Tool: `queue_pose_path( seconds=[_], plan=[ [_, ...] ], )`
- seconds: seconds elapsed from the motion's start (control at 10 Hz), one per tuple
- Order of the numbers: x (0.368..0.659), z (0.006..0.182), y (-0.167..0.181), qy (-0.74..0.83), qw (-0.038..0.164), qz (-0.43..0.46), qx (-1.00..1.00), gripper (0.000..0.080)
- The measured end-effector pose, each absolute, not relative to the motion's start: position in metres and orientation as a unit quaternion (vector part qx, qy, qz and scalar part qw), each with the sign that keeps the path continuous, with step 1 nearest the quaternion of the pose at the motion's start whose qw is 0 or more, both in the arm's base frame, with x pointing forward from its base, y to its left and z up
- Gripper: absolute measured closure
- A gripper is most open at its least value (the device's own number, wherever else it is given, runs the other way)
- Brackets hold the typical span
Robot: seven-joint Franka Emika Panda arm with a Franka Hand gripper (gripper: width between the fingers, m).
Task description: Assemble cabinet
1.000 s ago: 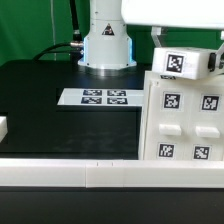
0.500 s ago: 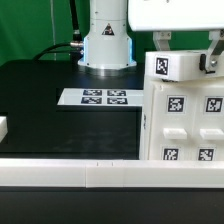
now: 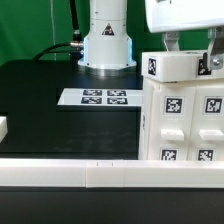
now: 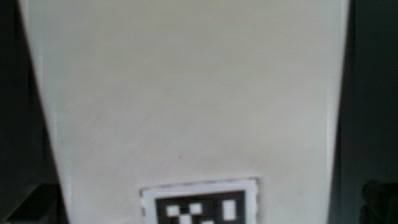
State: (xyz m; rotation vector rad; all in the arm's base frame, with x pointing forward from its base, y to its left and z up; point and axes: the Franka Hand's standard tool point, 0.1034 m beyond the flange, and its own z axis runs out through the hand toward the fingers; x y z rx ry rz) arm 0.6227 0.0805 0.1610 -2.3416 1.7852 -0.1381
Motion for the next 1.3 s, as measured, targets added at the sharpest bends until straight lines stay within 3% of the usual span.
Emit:
queue_pose_path(
  seconds=[0.2, 0.5, 0.9, 1.3],
  plan=[
    [0.628, 0.191, 0.082, 0.614, 0.131, -0.039, -0.778, 0.0002],
    [0.627, 0.188, 0.083, 0.595, 0.128, -0.042, -0.793, 0.0002],
    [0.633, 0.183, 0.086, 0.291, 0.084, -0.071, -0.950, 0.0002],
    [0.632, 0.181, 0.083, 0.110, 0.066, -0.085, -0.988, 0.0002]
  ],
)
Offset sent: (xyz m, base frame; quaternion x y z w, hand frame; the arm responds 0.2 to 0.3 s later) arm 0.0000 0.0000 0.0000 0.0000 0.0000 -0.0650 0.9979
